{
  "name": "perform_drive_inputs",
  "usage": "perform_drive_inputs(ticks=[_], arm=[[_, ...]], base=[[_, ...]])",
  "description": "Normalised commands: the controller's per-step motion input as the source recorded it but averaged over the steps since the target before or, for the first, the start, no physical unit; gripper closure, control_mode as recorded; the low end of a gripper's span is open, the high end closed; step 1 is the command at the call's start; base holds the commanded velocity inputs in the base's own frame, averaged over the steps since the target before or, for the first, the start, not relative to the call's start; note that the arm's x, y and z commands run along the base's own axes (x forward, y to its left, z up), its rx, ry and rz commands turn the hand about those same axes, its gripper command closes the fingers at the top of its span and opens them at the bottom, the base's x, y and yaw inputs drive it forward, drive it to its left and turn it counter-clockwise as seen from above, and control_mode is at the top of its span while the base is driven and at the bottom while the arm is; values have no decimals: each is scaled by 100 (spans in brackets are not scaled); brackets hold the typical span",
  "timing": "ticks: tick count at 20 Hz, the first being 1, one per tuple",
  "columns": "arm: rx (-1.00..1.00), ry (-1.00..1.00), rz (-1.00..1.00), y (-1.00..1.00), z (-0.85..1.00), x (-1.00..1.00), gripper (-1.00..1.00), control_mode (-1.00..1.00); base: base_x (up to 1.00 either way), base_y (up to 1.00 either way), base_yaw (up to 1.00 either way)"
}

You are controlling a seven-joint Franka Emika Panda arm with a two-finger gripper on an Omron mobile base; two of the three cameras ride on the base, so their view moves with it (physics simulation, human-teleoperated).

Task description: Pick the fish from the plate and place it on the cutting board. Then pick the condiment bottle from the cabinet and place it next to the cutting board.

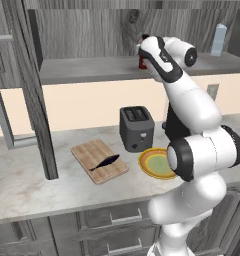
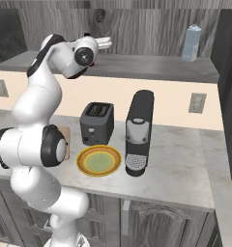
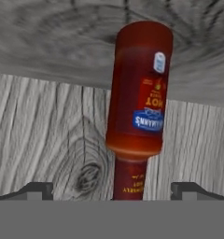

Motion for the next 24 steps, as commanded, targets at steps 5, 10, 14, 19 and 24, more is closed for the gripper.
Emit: perform_drive_inputs(ticks=[5,10,14,19,24], arm=[[0,0,0,0,0,13,-100,-100],[0,0,0,0,0,14,-100,-100],[0,0,0,0,0,13,-100,-100],[0,0,0,0,0,13,-100,-100],[0,0,0,0,0,14,-100,-100]], base=[[0,0,0],[0,0,0],[0,0,0],[0,0,0],[0,0,0]])
